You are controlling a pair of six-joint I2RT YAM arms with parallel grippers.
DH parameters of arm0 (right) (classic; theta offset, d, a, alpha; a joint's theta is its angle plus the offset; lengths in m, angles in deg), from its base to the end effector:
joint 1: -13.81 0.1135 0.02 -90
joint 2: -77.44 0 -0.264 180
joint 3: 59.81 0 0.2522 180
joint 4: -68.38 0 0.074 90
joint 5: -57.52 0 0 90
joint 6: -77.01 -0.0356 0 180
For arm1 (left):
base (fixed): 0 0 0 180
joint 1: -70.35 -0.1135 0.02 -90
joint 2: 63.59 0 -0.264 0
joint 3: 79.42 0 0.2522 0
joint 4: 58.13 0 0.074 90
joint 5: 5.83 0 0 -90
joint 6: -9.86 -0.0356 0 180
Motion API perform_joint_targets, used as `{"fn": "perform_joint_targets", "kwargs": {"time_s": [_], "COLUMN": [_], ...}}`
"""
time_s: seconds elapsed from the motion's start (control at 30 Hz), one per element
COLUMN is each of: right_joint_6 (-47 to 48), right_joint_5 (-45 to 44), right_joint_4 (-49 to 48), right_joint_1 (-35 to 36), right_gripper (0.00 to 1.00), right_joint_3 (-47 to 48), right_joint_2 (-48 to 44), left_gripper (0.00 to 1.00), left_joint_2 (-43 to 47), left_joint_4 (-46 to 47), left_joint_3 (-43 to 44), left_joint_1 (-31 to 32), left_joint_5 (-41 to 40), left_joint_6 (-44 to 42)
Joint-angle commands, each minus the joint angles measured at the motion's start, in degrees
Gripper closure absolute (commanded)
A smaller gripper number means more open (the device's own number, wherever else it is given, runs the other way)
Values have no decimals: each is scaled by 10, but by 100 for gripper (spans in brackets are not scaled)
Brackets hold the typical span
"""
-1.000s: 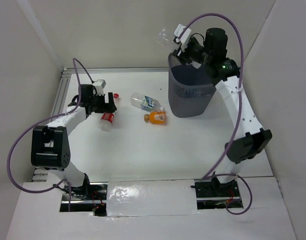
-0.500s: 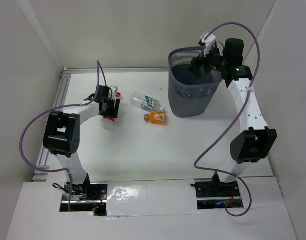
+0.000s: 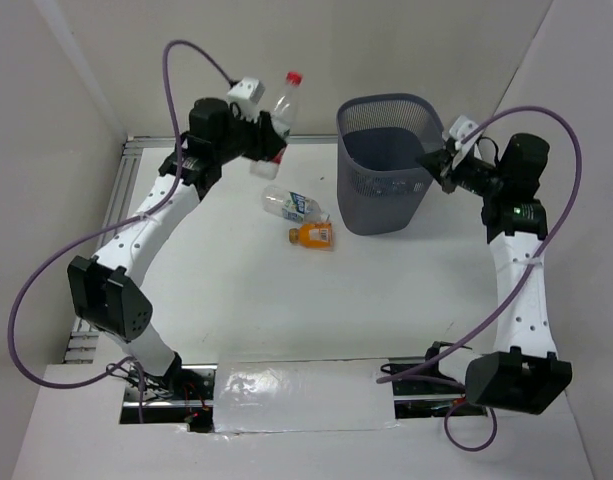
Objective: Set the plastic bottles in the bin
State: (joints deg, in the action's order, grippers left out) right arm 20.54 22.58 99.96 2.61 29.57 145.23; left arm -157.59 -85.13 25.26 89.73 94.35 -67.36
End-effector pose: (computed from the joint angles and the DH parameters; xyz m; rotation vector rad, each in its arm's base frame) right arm 0.2486 -0.0195 0.4343 -0.9565 1.3767 0.2499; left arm 0.3667 -0.1356 0.3930 0.2339 1.8732 -0.5521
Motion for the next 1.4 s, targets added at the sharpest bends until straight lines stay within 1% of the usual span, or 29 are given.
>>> {"fn": "perform_joint_targets", "kwargs": {"time_s": [0.0,0.17,0.23,0.27,0.33,0.37,0.4,0.47,0.5,0.53,0.6,0.63,0.7,0.77,0.83,0.87,0.9,0.93,0.97,1.0,1.03,1.07,1.1,1.13,1.17,1.2,1.27,1.3,1.37], "right_joint_6": [88,130,145,145,151,151,151,166,183,225,287,343,362,368,373,378,383,384,384,384,384,397,398,398,398,398,390,373,365], "right_joint_5": [44,56,61,61,68,68,68,73,80,86,106,112,112,89,35,-2,-2,-39,-61,-85,-123,-139,-172,-183,-193,-206,-249,-261,-295], "right_joint_4": [25,93,99,106,112,112,112,112,121,128,162,169,151,129,99,76,61,43,21,-2,-43,-55,-73,-73,-79,-79,-94,-101,-107], "right_joint_1": [0,-6,-6,-6,-6,-6,-6,-6,-6,0,8,20,39,91,140,191,216,241,293,320,341,361,395,408,416,431,437,443,449], "right_gripper": [96,97,97,97,92,85,55,32,24,11,5,0,0,0,0,0,0,0,0,0,0,0,0,0,0,0,0,0,0], "right_joint_3": [-42,-86,-99,-110,-118,-124,-124,-140,-140,-150,-167,-173,-194,-201,-201,-206,-206,-214,-219,-227,-227,-227,-219,-212,-203,-195,-174,-167,-146], "right_joint_2": [-41,-71,-86,-92,-100,-109,-109,-124,-124,-124,-129,-129,-122,-105,-87,-67,-57,-46,-22,-7,8,24,62,83,102,140,175,209,241], "left_gripper": [95,94,92,87,79,67,64,48,34,27,10,0,0,0,0,0,0,0,0,0,0,0,0,0,0,0,0,0,0], "left_joint_2": [-15,-129,-166,-199,-226,-255,-272,-304,-330,-340,-347,-352,-345,-329,-311,-282,-262,-237,-208,-175,-102,-64,-26,45,82,116,183,246,303], "left_joint_4": [121,228,298,316,343,343,338,325,317,306,293,287,282,282,282,282,282,282,287,287,287,287,271,258,244,229,189,176,136], "left_joint_3": [112,271,319,332,352,363,374,409,420,440,446,446,446,446,446,437,426,408,350,312,269,224,130,84,40,-51,-142,-225,-297], "left_joint_1": [51,102,123,131,160,168,174,181,181,187,187,187,187,187,182,182,182,182,182,182,182,175,168,161,149,128,105,88,75], "left_joint_5": [158,207,184,165,76,41,18,-23,-35,-42,-49,-49,-49,-42,-35,-35,-35,-35,-51,-61,-74,-112,-132,-150,-175,-183,-197,-197,-202], "left_joint_6": [79,158,202,207,196,189,183,183,177,169,163,157,157,157,152,152,152,144,132,124,115,107,95,95,95,101,107,123,138]}}
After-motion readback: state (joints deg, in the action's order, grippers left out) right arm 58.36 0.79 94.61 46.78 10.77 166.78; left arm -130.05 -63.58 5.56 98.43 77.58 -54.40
